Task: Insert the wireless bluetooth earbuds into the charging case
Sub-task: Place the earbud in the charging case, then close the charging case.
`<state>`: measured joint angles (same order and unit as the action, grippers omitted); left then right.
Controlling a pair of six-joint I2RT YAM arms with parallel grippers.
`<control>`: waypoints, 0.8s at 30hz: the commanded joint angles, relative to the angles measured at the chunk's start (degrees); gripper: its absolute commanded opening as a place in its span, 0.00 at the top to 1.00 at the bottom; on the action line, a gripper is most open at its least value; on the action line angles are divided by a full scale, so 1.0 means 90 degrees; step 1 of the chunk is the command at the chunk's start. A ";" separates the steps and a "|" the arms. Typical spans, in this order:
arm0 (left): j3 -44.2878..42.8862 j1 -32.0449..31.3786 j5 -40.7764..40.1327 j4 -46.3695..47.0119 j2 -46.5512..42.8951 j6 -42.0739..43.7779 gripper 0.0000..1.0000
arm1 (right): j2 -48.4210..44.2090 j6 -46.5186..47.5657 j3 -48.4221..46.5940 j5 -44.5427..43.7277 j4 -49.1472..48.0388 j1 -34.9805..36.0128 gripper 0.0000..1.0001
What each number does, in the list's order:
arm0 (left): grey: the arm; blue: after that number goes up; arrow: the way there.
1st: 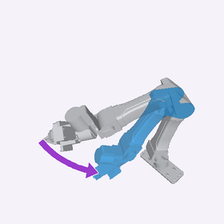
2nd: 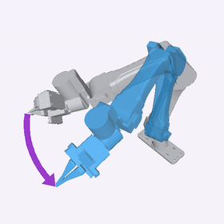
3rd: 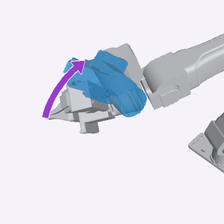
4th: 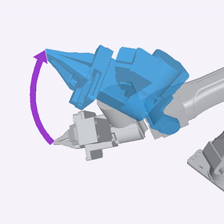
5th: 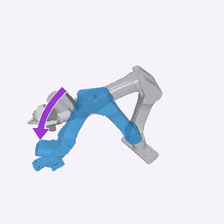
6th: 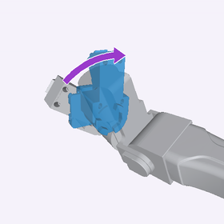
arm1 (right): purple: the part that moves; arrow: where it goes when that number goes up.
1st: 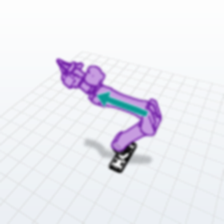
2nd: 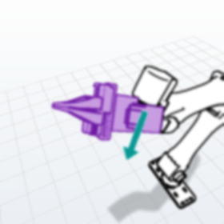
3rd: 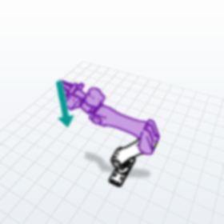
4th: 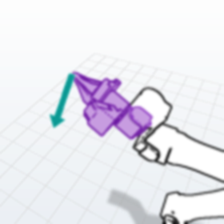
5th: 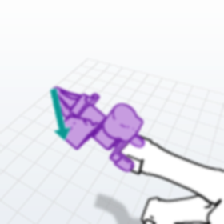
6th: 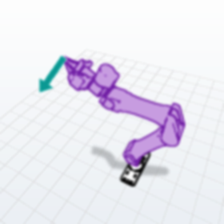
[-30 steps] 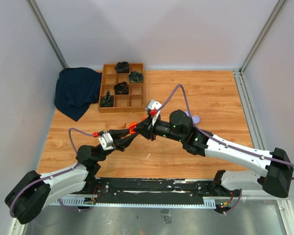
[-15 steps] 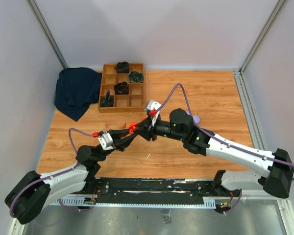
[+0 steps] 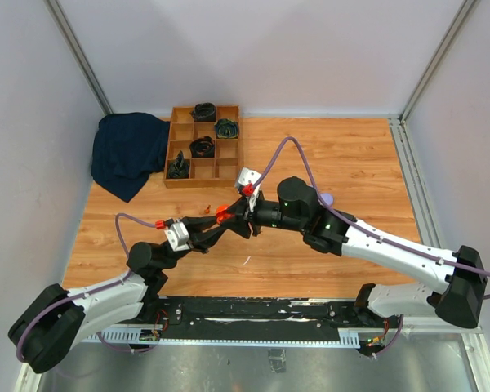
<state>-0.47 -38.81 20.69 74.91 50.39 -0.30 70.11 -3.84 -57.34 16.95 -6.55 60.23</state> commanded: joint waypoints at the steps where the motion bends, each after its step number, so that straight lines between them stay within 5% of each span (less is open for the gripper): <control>1: 0.0750 -0.0044 0.0141 0.0215 0.0071 0.0003 1.00 | -0.0317 0.0565 -0.0273 -0.0090 0.0436 0.0081 0.56; 8: 0.0654 -0.0044 0.0519 0.0243 0.0271 -0.0017 1.00 | -0.0484 0.1946 -0.0926 0.0226 0.2493 -0.0123 0.32; 16: 0.0566 -0.0044 0.1111 0.0369 0.0507 -0.0026 1.00 | -0.0236 0.2771 -0.1112 0.0954 0.3146 -0.0263 0.04; 24: 0.0472 -0.0044 0.1502 0.0523 0.0797 -0.0116 1.00 | 0.0297 0.3101 -0.1259 0.1367 0.3167 -0.0344 0.01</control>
<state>-0.47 -38.81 31.90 76.07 56.97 -0.89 71.05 20.84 -66.28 25.47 20.58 57.98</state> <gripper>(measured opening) 0.284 0.987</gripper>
